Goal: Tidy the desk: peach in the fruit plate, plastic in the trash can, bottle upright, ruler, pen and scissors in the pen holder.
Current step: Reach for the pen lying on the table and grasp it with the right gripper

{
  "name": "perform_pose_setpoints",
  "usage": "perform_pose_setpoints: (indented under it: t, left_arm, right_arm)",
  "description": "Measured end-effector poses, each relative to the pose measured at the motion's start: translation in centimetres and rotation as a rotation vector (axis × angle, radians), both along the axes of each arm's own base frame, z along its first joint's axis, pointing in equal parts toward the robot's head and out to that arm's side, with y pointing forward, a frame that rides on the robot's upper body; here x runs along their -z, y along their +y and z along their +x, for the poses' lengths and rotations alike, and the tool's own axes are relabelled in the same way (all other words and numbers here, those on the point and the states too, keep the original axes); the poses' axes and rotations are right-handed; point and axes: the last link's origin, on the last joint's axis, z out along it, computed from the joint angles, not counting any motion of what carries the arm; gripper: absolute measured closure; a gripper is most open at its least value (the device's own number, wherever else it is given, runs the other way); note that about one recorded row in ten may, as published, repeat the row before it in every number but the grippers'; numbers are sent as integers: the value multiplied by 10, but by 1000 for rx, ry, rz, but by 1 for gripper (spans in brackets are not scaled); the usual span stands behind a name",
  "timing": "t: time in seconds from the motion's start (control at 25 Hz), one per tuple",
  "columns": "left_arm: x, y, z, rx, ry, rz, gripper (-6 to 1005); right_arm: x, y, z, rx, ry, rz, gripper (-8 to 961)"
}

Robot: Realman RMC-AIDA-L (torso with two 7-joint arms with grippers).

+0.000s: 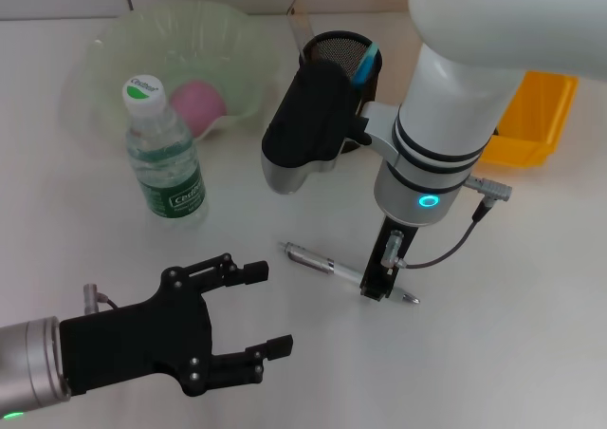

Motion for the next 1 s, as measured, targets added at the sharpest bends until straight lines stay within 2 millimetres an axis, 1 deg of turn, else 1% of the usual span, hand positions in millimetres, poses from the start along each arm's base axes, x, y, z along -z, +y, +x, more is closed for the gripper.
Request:
perform_pose_setpoints:
  t: [0.2,0.6,1.0]
  left_arm:
    - [0,1,1,3,-1,0,214]
    - [0,1,1,4,-1,0,214]
    - [1,1,1,2,0,1,214]
  right_arm:
    - [0,0,1,-2,-9,2,673]
    - [1,0,1,0,-16,5,675]
    - [4,-5,4,-24,-39,-15,677]
